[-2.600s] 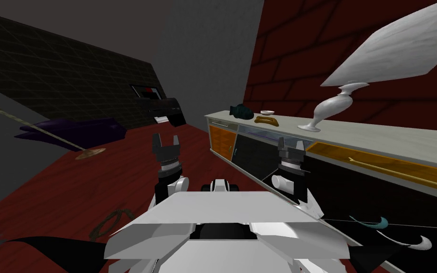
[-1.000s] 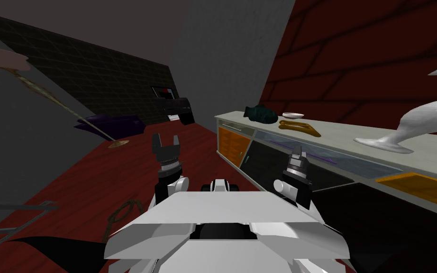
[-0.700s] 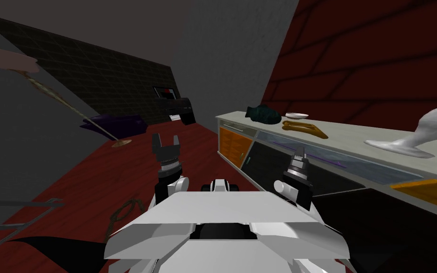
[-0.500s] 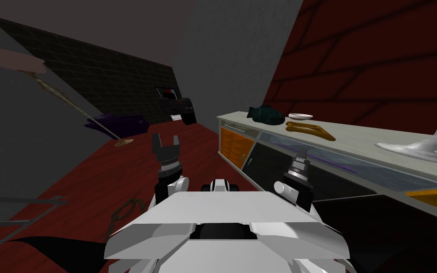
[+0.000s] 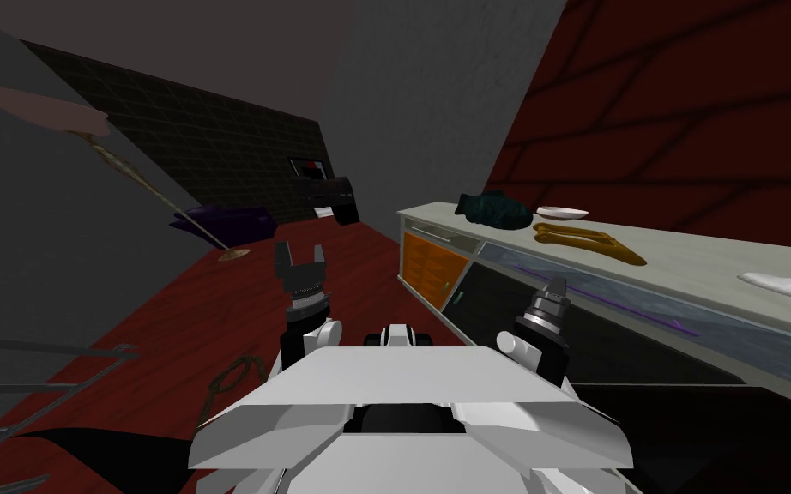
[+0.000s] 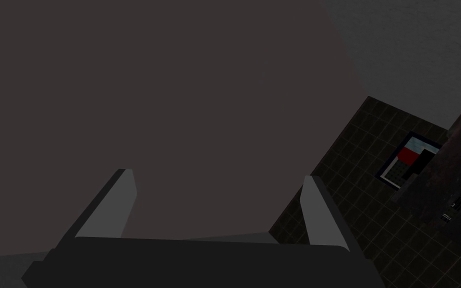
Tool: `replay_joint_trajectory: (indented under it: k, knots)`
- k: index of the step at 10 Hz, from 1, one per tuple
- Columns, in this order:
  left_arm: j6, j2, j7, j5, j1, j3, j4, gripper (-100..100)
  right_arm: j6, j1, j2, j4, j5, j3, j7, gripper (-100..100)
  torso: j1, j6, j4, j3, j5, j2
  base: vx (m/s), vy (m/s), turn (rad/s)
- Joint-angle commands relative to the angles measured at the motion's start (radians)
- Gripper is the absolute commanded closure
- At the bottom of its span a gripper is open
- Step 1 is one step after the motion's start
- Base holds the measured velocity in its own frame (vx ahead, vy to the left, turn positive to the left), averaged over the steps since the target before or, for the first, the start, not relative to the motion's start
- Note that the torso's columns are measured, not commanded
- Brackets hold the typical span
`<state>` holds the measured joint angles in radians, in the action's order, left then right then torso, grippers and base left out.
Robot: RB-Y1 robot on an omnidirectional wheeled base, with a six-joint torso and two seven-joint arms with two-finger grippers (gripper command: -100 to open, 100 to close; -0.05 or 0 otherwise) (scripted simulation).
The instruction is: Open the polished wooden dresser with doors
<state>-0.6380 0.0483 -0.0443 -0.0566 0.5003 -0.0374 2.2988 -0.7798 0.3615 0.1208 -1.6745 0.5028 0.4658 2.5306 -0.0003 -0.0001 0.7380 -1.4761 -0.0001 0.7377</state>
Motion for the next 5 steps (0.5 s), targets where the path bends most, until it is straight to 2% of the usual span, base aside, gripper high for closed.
replay_joint_trajectory:
  k: [1,5]
  knots:
    - [0.000,0.000,0.000,0.000,0.000,0.000,0.000,0,-0.002,0.001,-0.004,0.005,0.008,0.003,0.058,-100,0.000,0.000,0.000,0.000,0.000,0.000,0.016,0.010,-0.010]
    - [0.000,0.000,0.000,0.000,0.000,0.000,0.000,0,-0.013,0.006,-0.023,0.024,0.033,0.012,0.180,-100,0.000,0.000,0.000,0.000,0.000,-0.001,0.034,0.013,0.048]
